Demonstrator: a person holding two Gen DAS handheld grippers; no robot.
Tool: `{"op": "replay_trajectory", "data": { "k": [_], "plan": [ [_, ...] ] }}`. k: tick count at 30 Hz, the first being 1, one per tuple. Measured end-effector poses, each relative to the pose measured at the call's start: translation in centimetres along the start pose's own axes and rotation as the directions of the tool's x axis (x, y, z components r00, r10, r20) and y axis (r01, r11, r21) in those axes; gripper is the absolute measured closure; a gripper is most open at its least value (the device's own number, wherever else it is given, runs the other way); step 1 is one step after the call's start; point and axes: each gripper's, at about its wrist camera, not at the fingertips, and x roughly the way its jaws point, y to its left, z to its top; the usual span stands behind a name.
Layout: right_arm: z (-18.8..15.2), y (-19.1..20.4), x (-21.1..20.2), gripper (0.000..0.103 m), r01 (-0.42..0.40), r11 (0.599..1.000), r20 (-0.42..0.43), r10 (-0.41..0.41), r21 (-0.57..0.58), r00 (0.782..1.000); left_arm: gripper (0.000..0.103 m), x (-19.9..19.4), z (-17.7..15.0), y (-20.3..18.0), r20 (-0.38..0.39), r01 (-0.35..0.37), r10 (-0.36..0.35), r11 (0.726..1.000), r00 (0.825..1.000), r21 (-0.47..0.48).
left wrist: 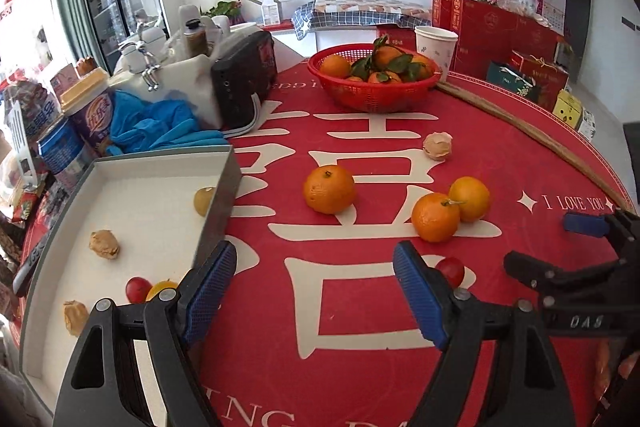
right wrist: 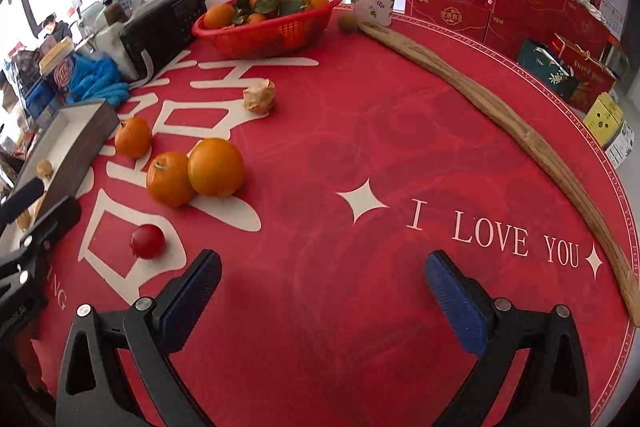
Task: Organize fruits
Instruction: 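Move both open tools back over the table toward the oranges, then grasp an orange with the left tool while the right tool grasps another orange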
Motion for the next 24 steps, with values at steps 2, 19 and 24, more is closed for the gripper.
{"op": "replay_trajectory", "data": {
  "k": [2,19,24],
  "plan": [
    [-0.3,0.5,0.2,0.000,0.033,0.998,-0.011,-0.033,-0.047,0.999,0.020,1.2,1.0,-0.2,-0.032,0.010,-0.010,1.000,0.999,-0.008],
    [-0.4,0.5,0.1,0.000,0.022,0.997,0.011,-0.021,-0.074,1.000,0.063,6.7,3.4,-1.3,-0.100,0.040,-0.044,0.998,0.994,-0.044],
    [0.2,0.9,0.6,0.000,0.016,0.996,0.016,-0.014,-0.084,1.000,0.063,5.1,1.5,-0.3,-0.093,0.026,-0.034,0.996,0.995,-0.081]
  ]
}}
